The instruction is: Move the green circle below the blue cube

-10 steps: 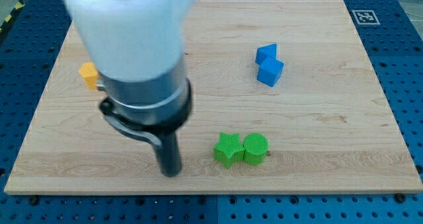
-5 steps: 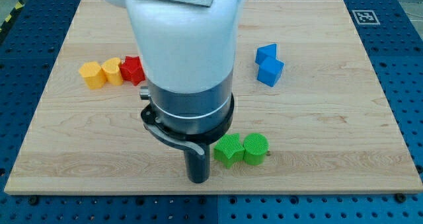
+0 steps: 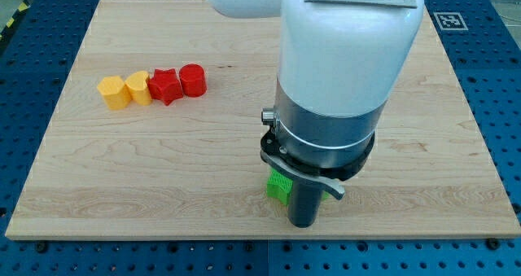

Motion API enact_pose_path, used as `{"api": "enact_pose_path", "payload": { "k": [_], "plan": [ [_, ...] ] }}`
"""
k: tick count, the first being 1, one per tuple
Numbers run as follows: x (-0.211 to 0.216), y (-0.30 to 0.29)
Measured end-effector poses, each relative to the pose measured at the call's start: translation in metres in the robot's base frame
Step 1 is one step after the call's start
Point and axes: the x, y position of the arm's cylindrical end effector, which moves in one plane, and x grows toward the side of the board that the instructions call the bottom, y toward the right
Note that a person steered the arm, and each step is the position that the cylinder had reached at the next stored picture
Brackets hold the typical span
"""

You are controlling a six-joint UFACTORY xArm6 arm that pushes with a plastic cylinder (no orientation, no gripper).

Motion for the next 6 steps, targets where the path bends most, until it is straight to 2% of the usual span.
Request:
{"api": "enact_pose_path", "payload": {
  "k": [2, 6],
  "plan": [
    [0.000, 0.020],
    [-0.021, 0.011]
  ]
}}
